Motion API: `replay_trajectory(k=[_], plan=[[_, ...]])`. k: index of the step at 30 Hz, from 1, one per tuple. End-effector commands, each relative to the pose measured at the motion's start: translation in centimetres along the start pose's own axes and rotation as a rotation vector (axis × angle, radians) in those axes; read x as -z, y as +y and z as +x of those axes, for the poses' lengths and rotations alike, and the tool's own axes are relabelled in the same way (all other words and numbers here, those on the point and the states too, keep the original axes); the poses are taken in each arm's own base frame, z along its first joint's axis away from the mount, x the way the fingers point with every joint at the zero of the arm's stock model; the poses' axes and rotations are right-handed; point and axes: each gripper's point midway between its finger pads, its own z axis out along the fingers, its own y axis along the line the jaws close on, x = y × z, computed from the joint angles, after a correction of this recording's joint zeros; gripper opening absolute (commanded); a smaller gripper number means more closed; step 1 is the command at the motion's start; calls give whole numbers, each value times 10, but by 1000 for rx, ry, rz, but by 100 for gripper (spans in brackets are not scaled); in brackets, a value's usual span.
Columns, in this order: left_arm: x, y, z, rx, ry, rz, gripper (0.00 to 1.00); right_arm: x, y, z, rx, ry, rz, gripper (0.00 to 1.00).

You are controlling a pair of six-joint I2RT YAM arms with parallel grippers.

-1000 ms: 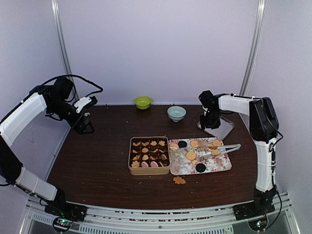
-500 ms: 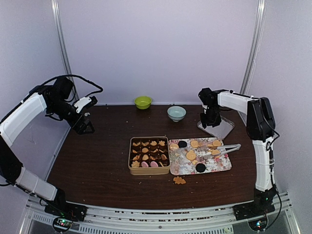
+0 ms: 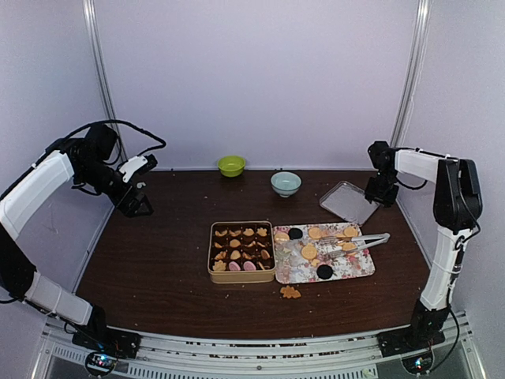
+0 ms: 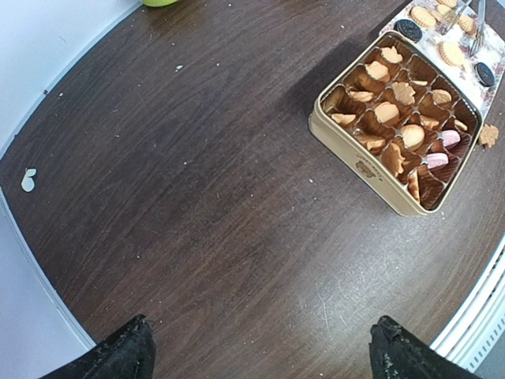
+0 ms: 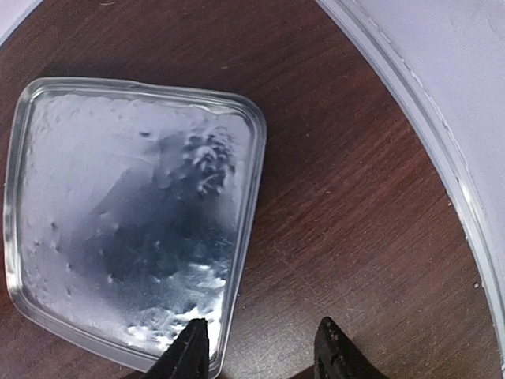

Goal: Pack the cookies
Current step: Move the plate to the center of the board.

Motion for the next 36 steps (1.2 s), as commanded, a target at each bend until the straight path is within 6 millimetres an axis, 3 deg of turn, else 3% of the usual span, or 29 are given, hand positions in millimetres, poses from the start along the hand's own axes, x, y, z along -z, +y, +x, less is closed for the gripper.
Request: replay_trajectory(k=[1, 7, 16, 26, 36], plan=[[5, 1, -8, -20, -46, -8, 98, -9, -14, 10, -137, -10, 56, 45], [7, 1, -10, -26, -55, -9, 98, -16, -19, 22, -225, -1, 99, 44], [6, -2, -10, -30, -62, 9, 98, -21, 0, 28, -225, -23, 128, 40], [3, -7, -4, -47, -81, 13, 98, -2, 4, 48, -249, -95, 164, 39], [0, -8, 0, -52, -82, 24, 98, 0, 10, 53, -250, -107, 238, 38]])
